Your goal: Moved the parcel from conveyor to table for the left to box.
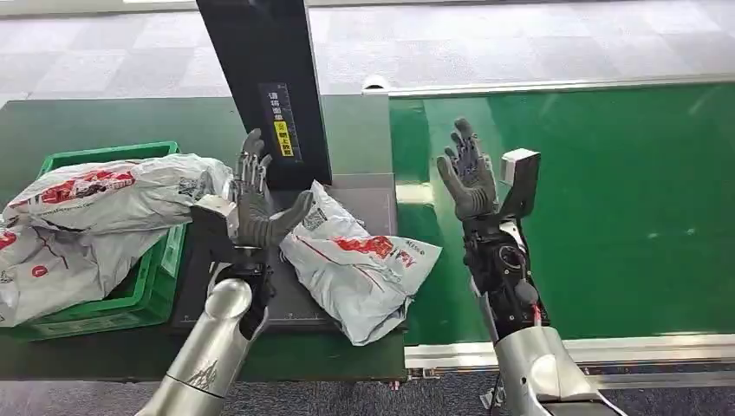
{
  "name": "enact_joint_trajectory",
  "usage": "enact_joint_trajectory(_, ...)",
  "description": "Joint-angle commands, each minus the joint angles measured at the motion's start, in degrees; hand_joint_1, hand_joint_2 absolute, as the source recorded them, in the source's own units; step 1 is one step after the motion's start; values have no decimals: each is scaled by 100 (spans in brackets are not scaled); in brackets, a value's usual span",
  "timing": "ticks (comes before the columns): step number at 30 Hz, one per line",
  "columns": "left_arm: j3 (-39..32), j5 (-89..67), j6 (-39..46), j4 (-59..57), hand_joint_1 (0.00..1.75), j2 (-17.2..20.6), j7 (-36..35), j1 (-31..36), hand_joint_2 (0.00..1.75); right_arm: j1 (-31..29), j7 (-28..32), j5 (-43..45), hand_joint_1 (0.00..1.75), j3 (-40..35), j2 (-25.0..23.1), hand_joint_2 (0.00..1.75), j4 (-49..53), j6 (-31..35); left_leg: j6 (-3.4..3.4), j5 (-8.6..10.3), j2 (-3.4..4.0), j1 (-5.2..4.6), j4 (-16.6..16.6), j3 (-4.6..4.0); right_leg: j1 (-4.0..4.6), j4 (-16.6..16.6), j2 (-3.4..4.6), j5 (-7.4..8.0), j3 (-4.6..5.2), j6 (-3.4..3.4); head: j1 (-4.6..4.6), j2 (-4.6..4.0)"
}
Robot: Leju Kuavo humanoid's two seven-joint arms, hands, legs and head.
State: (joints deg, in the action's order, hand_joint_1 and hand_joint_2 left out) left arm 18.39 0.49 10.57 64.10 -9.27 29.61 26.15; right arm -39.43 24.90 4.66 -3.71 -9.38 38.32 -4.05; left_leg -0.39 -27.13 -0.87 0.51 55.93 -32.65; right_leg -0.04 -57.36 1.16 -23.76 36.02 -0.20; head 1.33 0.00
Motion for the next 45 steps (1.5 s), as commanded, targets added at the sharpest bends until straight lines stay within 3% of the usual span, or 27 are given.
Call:
enact_joint_trajectory(1,1623,-1785,-844,-1200,0,407,-843,602,175,33,149,-127,0,100,166,175,437,1141,0,1,-12,-2,-5,9,-1,2,-20,-5,-12,2,0,0)
enact_joint_trajectory(3,1637,-2163,-1006,-1453,0,281,-868,611,175,31,175,-161,0,24,195,175,482,1224,-1,1,-15,-2,-5,15,0,4,-27,-7,-20,3,0,0)
enact_joint_trajectory(5,2183,-2999,-1310,-1842,0,323,-1112,808,175,-9,135,-160,0,-27,202,175,505,1257,0,1,-16,-3,-8,19,-1,5,-28,-8,-23,3,0,0)
enact_joint_trajectory(8,2441,-3528,-1414,-2224,0,254,-1247,993,175,-72,60,-120,0,-37,208,175,471,1255,1,-1,-7,-4,-10,23,-2,7,-21,-7,-25,4,0,-2)
enact_joint_trajectory(16,2488,-4167,-1446,-3008,0,-4,-1529,1267,175,-54,25,-158,0,-47,212,175,400,1250,0,-1,-2,-1,-3,11,0,3,-11,-3,-13,3,2,0)
enact_joint_trajectory(19,2306,-4120,-1500,-2977,0,3,-1375,1220,175,-126,-269,-374,0,-276,256,175,165,1138,0,-1,-1,0,-3,10,0,3,-8,-2,-11,2,0,0)
enact_joint_trajectory(20,2266,-4108,-1517,-2948,14,16,-1340,1202,175,-155,-319,-443,0,-345,264,175,89,1111,0,-3,3,-2,-7,22,0,6,-11,-5,-22,4,-2,-2)
enact_joint_trajectory(21,2245,-4110,-1530,-2925,14,37,-1316,1190,175,-171,-321,-450,0,-353,243,175,39,1099,0,-4,5,-2,-5,19,0,5,-7,-4,-20,3,0,0)
enact_joint_trajectory(22,2202,-4141,-1532,-2859,159,54,-1272,1153,175,-240,-412,-582,0,-480,261,175,-137,1038,0,-4,10,-1,-5,17,0,5,0,-2,-16,2,0,0)
enact_joint_trajectory(23,2148,-4165,-1533,-2801,171,65,-1213,1122,175,-290,-491,-623,0,-510,243,175,-275,971,0,-5,12,-1,-6,23,0,5,-1,-3,-21,3,0,0)
enact_joint_trajectory(35,1795,-4203,-1336,-2474,175,82,-1092,994,175,-440,-783,-752,0,-609,229,175,-683,646,0,-5,9,-2,-7,23,-1,5,-5,-5,-25,3,0,-2)
enact_joint_trajectory(42,1067,-3922,-384,-1789,175,-16,-999,732,175,-410,-823,-745,0,-552,228,175,-645,523,0,-6,7,-2,-3,16,-1,0,-5,-5,-17,3,0,0)
enact_joint_trajectory(45,522,-3671,835,-1368,175,-189,-737,626,175,-358,-818,-765,0,-567,256,175,-673,537,1,-5,5,-1,-1,11,0,1,-7,-4,-14,4,0,0)
